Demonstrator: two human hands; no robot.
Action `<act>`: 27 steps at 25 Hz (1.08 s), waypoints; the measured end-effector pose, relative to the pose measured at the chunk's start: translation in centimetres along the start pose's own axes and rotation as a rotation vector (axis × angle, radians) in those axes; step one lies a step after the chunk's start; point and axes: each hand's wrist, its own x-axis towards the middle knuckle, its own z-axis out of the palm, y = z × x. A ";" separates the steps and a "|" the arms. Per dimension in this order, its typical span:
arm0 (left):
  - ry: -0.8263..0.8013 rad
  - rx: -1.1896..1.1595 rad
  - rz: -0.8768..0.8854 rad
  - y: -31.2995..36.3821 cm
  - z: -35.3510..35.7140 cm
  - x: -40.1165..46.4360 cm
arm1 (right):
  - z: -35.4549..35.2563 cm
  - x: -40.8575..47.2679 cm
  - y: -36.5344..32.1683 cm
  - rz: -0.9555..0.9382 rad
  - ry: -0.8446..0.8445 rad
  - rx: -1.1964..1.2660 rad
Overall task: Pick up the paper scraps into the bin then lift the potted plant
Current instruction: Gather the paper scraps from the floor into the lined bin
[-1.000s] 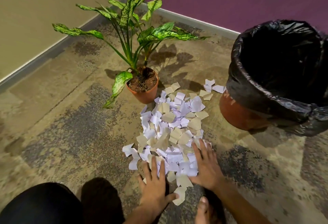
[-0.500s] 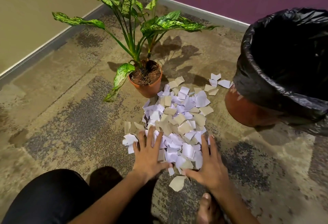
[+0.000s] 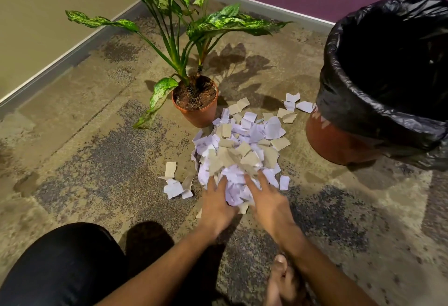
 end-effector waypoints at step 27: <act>0.204 0.218 0.380 9.7 -10.2 2.3 | -13.9 -1.1 3.6 -0.068 0.224 0.014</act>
